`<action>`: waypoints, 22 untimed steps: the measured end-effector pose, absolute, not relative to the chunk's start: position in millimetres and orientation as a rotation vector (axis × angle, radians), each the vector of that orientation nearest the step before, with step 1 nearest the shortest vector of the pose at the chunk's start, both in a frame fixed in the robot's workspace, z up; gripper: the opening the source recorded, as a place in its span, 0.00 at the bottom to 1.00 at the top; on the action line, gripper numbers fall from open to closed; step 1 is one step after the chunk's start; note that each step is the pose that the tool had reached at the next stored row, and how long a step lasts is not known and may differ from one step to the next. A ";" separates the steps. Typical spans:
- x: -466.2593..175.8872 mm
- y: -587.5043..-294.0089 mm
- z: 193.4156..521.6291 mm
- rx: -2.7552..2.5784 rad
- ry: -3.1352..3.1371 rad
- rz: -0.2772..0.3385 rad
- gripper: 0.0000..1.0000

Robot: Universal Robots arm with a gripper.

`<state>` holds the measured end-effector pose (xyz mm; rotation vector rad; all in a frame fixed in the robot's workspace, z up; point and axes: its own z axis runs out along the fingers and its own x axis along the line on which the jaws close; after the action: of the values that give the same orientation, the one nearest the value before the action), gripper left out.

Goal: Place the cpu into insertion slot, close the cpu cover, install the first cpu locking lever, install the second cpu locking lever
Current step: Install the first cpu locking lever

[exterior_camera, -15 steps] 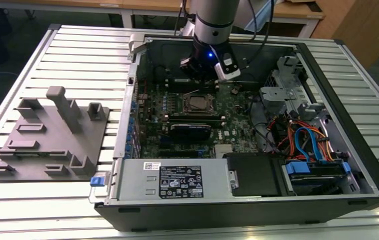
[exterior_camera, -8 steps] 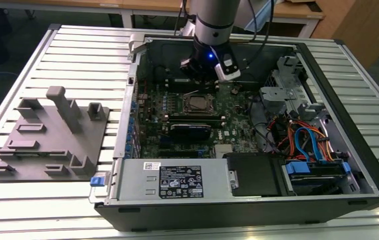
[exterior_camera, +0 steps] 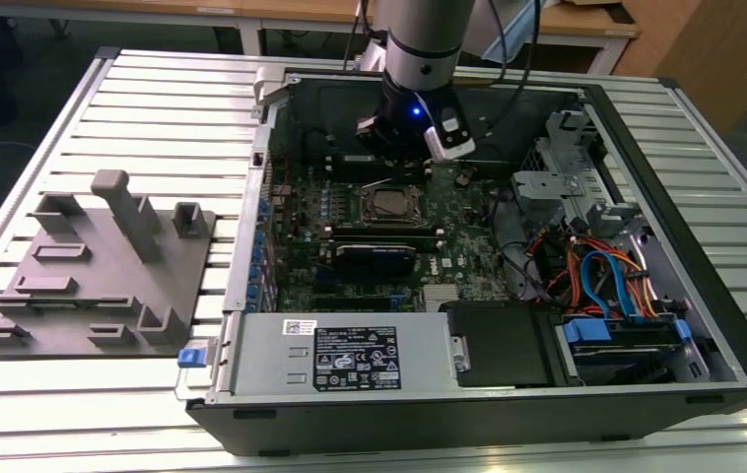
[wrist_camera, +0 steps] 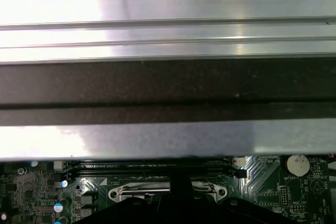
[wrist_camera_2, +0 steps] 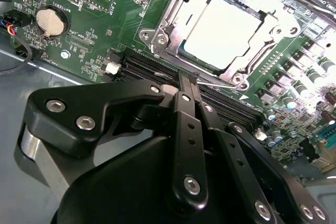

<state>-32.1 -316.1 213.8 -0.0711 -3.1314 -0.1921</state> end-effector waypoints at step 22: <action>-29.5 -316.2 210.3 -0.073 -3.129 -0.221 0.11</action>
<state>-29.5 -316.2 210.3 -0.0732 -3.1292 -0.2212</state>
